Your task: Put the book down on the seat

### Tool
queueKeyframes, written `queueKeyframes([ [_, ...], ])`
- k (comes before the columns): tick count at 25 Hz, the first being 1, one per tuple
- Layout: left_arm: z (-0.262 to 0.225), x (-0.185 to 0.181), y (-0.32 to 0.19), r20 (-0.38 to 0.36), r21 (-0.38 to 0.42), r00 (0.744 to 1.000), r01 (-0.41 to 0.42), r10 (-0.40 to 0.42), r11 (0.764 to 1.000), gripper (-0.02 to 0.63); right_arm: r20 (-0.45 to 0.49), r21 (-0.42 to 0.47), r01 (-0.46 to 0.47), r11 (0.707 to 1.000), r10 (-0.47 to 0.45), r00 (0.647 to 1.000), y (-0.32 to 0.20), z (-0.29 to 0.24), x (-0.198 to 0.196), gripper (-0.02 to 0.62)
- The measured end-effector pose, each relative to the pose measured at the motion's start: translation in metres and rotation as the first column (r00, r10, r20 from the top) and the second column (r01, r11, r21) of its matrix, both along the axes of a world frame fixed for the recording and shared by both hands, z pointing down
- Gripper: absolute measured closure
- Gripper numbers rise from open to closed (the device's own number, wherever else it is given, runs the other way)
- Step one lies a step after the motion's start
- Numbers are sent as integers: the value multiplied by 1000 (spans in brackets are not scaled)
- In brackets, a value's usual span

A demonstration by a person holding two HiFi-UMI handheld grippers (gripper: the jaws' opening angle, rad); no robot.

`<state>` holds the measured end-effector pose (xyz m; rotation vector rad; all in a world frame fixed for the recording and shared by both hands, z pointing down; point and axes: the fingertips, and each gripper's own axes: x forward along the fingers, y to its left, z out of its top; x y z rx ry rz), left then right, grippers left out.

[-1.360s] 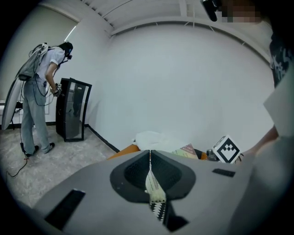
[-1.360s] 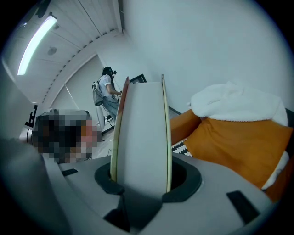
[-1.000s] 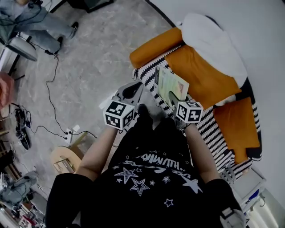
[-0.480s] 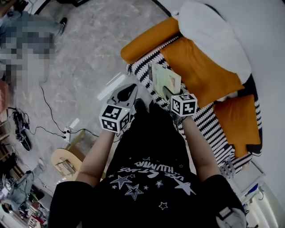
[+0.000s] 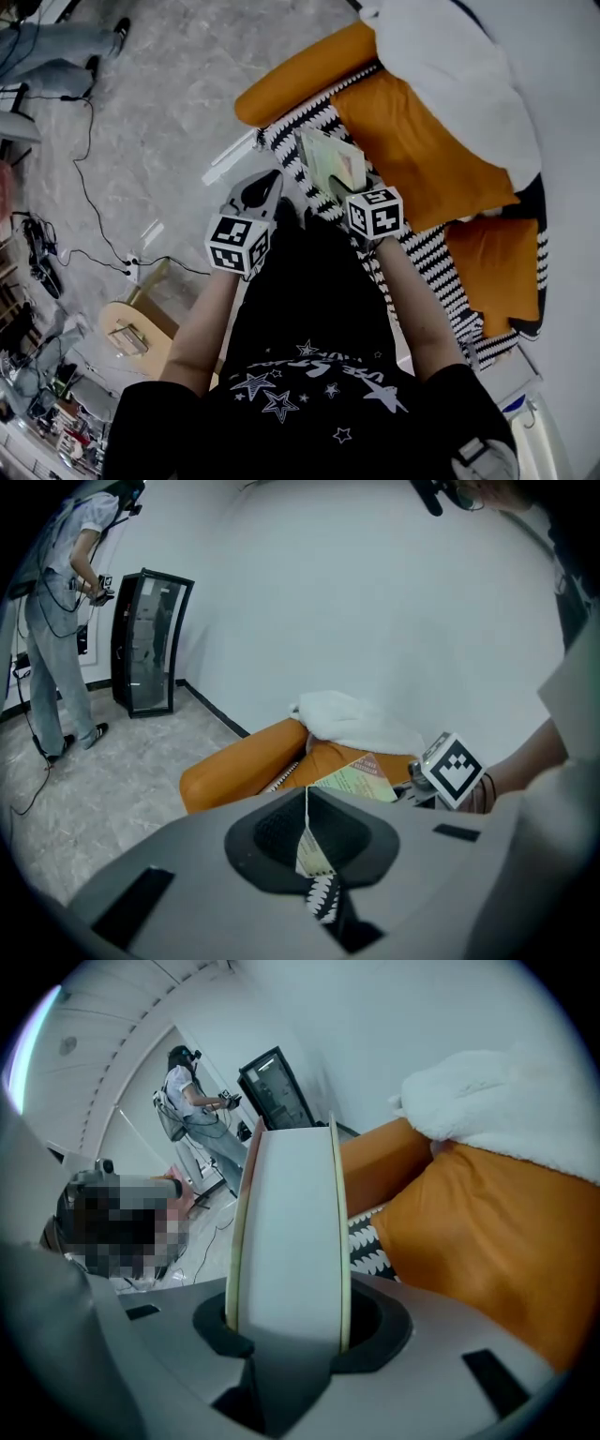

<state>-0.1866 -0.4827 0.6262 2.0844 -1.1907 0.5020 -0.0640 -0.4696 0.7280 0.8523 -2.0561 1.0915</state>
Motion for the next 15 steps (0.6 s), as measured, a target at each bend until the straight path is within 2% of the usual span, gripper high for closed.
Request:
queueKeyframes([
  [8,26,17,-23,14,-20,1000,13,-13,1000,591,59,-54,112,992,-109,992,-26,27,1,425],
  [11,36,22,-22,15,-35,1000,3,-3,999,591,36,-79,124,989,-121,992,-27,43,7,425],
  [15,42,30,-22,15,-47,1000,-24,24,999,591,55,-103,134,986,-129,990,-30,50,9,425],
])
